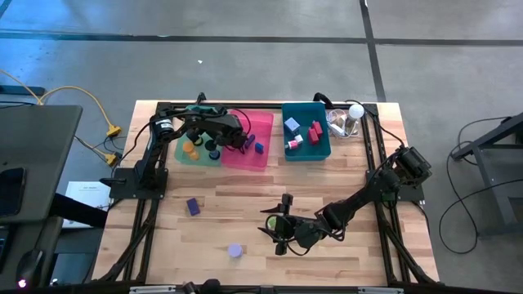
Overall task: Pick & Place Office items
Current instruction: Put the red hourglass into the green bin
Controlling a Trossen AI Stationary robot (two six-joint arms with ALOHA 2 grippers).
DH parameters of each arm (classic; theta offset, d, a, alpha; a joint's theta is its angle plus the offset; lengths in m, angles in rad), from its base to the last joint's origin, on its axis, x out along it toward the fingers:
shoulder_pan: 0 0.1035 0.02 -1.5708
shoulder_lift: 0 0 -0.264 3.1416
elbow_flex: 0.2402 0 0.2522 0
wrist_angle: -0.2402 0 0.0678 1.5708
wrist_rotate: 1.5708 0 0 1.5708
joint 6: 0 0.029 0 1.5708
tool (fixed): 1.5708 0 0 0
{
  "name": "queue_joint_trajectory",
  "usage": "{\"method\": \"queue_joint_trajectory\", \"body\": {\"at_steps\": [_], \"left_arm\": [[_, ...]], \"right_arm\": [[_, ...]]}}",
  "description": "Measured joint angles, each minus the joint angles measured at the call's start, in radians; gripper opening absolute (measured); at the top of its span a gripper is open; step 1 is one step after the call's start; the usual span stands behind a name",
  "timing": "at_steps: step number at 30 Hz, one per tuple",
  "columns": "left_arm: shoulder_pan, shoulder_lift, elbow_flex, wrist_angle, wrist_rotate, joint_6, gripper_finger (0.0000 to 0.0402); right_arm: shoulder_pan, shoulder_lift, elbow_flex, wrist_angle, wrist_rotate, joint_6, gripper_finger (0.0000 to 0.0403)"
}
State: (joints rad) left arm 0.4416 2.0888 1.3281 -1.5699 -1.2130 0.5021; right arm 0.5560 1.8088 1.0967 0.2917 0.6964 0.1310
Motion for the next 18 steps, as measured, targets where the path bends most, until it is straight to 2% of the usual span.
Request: {"method": "queue_joint_trajectory", "body": {"at_steps": [7, 18], "left_arm": [[-0.002, 0.0, 0.0, 0.001, -0.016, 0.024, 0.0185], [-0.002, -0.001, 0.0, 0.017, -0.015, 0.047, 0.0189]], "right_arm": [[0.0, 0.0, 0.0, 0.0, 0.0, 0.0, 0.0231], [0.0, 0.0, 0.0, -0.002, 0.0, 0.0, 0.0231]]}}
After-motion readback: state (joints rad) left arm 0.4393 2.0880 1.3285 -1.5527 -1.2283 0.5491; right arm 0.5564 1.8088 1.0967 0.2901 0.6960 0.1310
